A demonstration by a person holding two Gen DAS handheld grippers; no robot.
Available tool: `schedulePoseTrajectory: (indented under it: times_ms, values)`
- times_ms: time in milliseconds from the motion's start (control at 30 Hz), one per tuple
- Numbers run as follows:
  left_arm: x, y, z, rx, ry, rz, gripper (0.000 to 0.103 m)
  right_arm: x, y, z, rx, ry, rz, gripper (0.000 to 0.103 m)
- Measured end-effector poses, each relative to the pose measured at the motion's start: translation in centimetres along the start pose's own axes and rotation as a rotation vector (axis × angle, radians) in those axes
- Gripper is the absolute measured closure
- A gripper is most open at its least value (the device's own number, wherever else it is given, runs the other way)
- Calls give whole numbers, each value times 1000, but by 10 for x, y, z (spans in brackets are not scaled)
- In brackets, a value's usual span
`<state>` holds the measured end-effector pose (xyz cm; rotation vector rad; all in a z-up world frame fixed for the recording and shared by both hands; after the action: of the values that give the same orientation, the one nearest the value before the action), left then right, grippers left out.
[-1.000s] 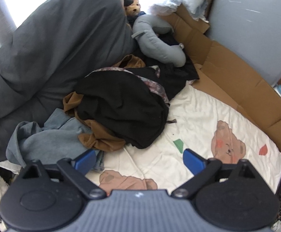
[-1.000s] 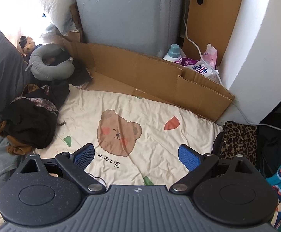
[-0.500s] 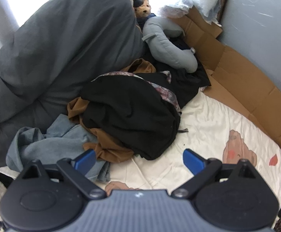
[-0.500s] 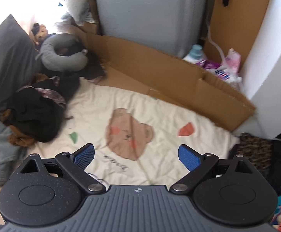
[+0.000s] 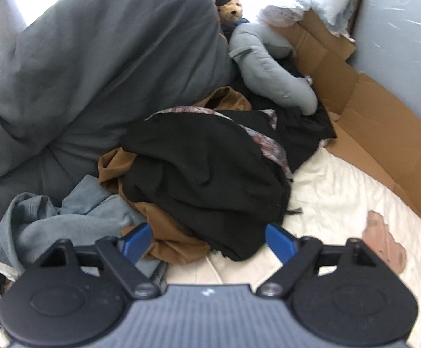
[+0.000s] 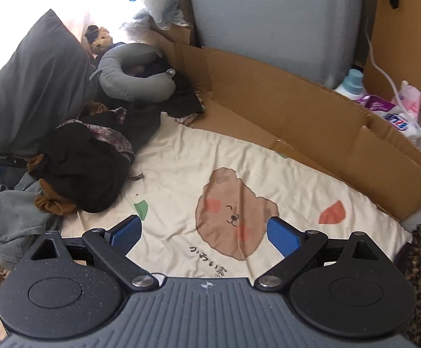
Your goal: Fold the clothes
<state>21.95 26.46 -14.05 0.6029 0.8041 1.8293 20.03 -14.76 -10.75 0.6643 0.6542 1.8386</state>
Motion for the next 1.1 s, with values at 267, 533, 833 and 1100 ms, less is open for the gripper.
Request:
schedulePoseTrajectory:
  times_ms: [267, 533, 833, 1100]
  values:
    - [14, -40, -2, -75, 32, 18, 26, -4, -47, -20, -26, -3, 72, 6]
    - [18, -74, -4, -100, 59, 34, 30, -4, -84, -38, -41, 15, 115, 7]
    - [24, -110, -9, -113, 96, 38, 44, -4, -111, -61, -73, -16, 115, 7]
    - [20, -136, -8, -125, 97, 43, 51, 6, -124, -89, -41, -51, 158, 8]
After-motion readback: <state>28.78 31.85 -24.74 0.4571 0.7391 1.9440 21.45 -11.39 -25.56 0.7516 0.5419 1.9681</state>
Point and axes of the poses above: each gripper's, at about its wrist camera, not at the fingertips, and y roughly against the way its jaws point, x to its left, z to its top, the point moved 3 cm from there along -y, roughly the way its jaws point, and after that the axes turned 10 degrees about -x, right-handed, at the moved point
